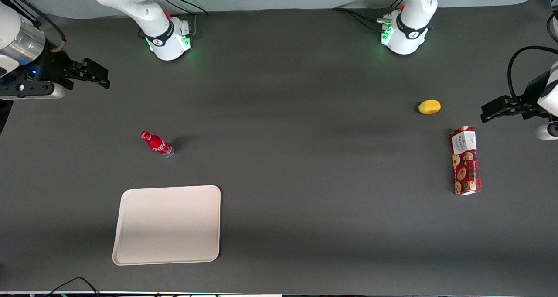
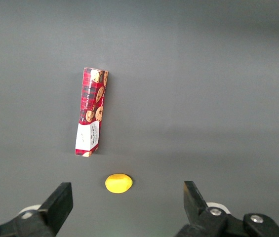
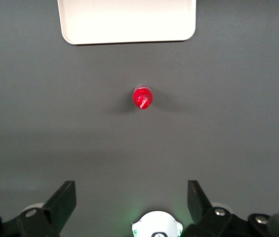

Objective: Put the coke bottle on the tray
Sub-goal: 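Move the right gripper down over the red Coca-Cola bottle's cap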

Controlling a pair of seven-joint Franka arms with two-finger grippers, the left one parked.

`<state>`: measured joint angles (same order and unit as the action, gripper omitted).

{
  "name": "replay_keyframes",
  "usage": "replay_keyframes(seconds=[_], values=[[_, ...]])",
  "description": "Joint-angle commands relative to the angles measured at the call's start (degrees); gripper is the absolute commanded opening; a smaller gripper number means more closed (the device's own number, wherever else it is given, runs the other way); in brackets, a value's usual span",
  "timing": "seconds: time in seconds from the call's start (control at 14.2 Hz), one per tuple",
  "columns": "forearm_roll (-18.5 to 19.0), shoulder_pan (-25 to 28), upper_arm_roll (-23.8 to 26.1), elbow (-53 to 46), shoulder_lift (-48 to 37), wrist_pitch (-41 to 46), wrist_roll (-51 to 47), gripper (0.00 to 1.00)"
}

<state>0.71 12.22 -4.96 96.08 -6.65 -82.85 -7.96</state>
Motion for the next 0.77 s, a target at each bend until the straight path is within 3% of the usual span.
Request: replay_keyframes(seconds=[0.0, 0.28, 0.7], values=[[1.23, -0.17, -0.05, -1.69, 0.77, 2.68, -0.83, 1.0], [1.31, -0.26, -0.14, 1.03, 3.31, -0.71, -0.66, 1.0], [1.32, -0.61, -0.49, 20.18, 4.54, -25.75, 2.51, 1.0]])
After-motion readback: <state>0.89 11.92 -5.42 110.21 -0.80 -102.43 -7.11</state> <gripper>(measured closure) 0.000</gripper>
